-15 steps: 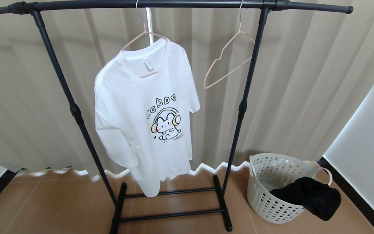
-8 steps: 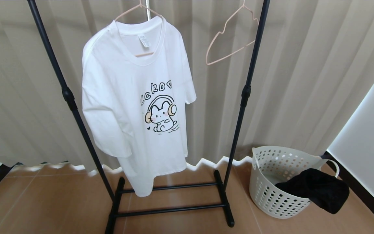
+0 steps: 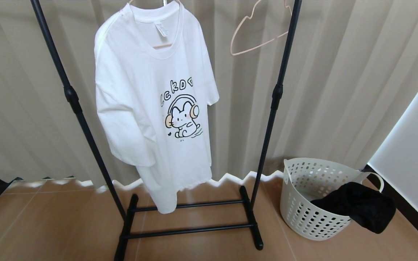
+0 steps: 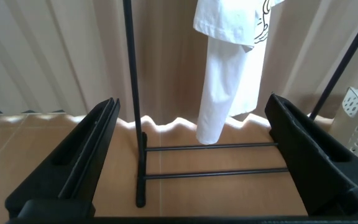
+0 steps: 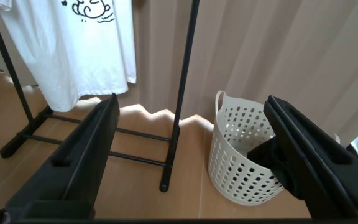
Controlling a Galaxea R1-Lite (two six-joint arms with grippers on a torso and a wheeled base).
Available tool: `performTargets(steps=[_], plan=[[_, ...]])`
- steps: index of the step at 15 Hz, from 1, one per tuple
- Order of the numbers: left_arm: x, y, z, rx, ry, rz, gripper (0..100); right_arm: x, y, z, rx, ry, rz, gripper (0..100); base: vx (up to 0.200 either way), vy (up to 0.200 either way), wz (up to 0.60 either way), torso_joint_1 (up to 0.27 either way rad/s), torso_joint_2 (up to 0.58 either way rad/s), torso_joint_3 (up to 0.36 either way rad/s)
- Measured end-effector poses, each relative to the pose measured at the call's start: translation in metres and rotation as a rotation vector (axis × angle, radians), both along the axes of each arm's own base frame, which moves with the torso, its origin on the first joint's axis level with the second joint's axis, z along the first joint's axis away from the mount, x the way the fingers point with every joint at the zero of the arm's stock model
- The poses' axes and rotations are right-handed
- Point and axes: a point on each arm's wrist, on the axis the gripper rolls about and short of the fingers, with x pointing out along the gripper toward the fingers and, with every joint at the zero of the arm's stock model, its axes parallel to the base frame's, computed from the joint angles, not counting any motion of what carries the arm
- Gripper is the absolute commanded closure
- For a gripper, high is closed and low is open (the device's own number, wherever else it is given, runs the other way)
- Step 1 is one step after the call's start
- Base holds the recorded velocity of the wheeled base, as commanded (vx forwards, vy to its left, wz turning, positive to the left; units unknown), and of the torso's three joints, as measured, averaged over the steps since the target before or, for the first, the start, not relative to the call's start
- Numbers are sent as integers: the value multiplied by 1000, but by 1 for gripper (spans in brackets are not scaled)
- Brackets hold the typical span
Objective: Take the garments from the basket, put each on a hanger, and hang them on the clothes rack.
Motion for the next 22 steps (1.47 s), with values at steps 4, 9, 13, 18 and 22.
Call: performTargets(steps=[4,9,13,18,22], plan=[[0,0,0,0,0,0,0,0,0,0,-2,0,0,0,0,0,0,-7,159,141],[0,0,0,0,0,-1,0,0,0,0,-2,0,1,0,0,0,-360,0,4,5],[0,0,0,24,4,1,0,0,0,0,-3,-2,0,0,0,0,0,0,0,0],[0,0,0,24,5,3,0,0,0,0,-3,-1,0,0,0,-80,0,1,-1,-1],[0,0,0,24,5,1,0,0,0,0,-3,0,2,0,0,-200,0,5,4,4]])
